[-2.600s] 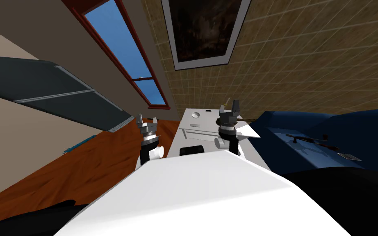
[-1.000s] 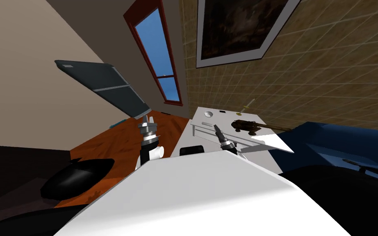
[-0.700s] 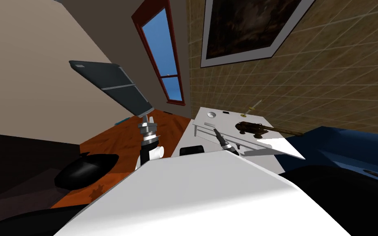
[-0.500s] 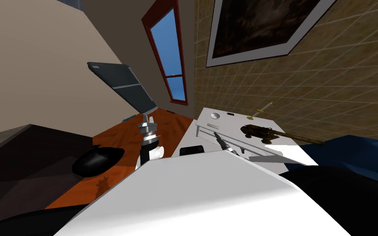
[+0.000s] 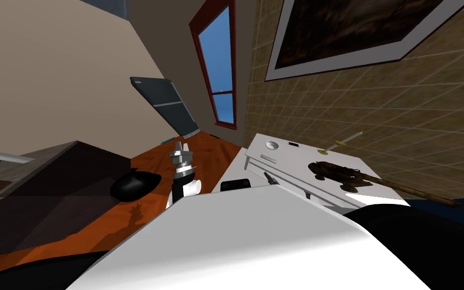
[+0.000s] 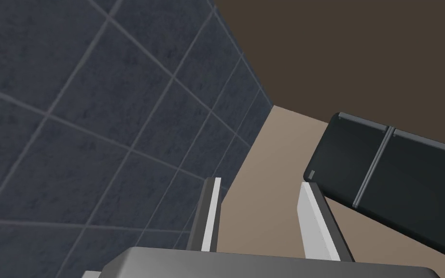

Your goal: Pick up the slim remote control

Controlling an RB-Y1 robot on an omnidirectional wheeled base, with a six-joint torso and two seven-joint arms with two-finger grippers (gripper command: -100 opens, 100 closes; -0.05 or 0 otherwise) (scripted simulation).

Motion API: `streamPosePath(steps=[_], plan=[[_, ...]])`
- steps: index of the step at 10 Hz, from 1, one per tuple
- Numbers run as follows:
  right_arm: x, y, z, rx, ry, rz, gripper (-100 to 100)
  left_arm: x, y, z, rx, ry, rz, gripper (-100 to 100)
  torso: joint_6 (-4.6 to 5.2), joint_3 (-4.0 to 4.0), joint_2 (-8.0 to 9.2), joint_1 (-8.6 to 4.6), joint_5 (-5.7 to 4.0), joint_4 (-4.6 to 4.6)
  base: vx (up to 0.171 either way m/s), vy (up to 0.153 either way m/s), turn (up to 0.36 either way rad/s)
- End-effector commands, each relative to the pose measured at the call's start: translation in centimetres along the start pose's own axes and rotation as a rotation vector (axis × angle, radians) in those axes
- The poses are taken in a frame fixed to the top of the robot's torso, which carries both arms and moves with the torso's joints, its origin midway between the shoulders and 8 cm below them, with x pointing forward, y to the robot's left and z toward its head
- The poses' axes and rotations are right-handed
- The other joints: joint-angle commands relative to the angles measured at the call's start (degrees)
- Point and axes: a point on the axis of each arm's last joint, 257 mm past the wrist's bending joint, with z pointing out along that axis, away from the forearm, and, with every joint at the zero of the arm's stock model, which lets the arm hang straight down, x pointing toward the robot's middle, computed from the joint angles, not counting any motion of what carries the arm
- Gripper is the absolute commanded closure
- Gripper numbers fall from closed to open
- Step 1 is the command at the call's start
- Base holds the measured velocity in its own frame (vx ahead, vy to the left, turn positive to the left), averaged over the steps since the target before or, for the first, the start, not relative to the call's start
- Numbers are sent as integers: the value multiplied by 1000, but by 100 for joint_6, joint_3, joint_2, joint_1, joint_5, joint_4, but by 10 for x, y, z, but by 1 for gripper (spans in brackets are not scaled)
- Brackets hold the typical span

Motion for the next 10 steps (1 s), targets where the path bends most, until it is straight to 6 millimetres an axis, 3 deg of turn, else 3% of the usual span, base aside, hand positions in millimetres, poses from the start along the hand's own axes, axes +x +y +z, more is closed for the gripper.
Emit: streamPosePath(steps=[1,2,3,4,6,7,8,10], plan=[[21,-31,-22,81,63,-37,-100,0,0,0,0,0,0,0,0,0,0,0,0,0,70,32,310],[23,-36,-24,92,67,-35,-100,0,0,0,0,0,0,0,-4,-1,-3,1,0,-1,61,15,139],[38,-57,-44,148,120,-69,-100,0,0,0,0,0,0,0,0,-1,-2,-5,0,0,82,28,325],[40,-63,-47,163,125,-66,-100,0,0,0,0,0,0,0,-4,-4,-8,-2,0,-1,75,19,146],[70,-113,-100,296,246,-131,-100,0,0,0,0,0,0,0,-2,-5,-9,-7,-1,-2,122,17,361],[81,-129,-124,343,302,-166,-100,0,0,0,0,0,0,0,-5,-16,-30,-5,0,-5,171,4,476],[83,-134,-129,357,308,-164,-100,0,0,0,0,0,0,0,-4,-22,-38,-9,-1,-8,111,-21,183],[102,-166,-182,453,424,-233,-100,0,0,0,0,0,0,0,-2,-13,-22,-13,-2,-5,127,-34,348]])
